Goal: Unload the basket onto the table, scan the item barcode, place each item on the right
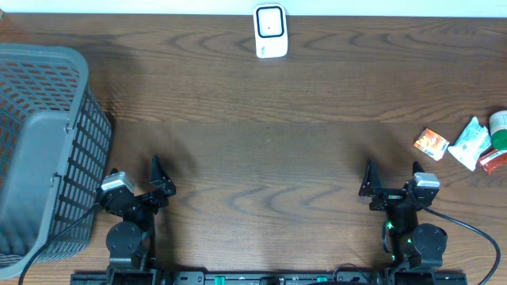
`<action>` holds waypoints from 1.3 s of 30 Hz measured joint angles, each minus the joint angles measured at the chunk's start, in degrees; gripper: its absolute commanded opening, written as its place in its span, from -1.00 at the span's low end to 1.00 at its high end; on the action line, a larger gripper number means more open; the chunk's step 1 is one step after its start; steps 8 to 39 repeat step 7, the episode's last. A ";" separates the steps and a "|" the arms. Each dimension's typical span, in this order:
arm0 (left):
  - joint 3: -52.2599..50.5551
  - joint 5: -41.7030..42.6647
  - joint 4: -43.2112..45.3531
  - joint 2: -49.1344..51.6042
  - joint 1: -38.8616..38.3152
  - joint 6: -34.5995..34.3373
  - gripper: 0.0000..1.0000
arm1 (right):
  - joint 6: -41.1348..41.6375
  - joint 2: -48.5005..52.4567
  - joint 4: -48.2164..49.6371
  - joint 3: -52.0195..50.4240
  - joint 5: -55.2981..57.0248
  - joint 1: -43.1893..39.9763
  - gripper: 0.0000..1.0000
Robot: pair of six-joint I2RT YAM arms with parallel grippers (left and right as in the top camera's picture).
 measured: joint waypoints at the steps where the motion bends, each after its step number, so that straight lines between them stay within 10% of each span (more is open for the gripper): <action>1: 0.00 0.00 0.00 0.00 0.00 0.00 0.93 | 0.00 0.00 -0.02 0.00 0.00 0.00 0.99; 39: 0.00 0.00 -0.02 0.00 0.00 0.00 0.93 | 0.00 0.00 -0.02 0.00 0.00 0.00 0.99</action>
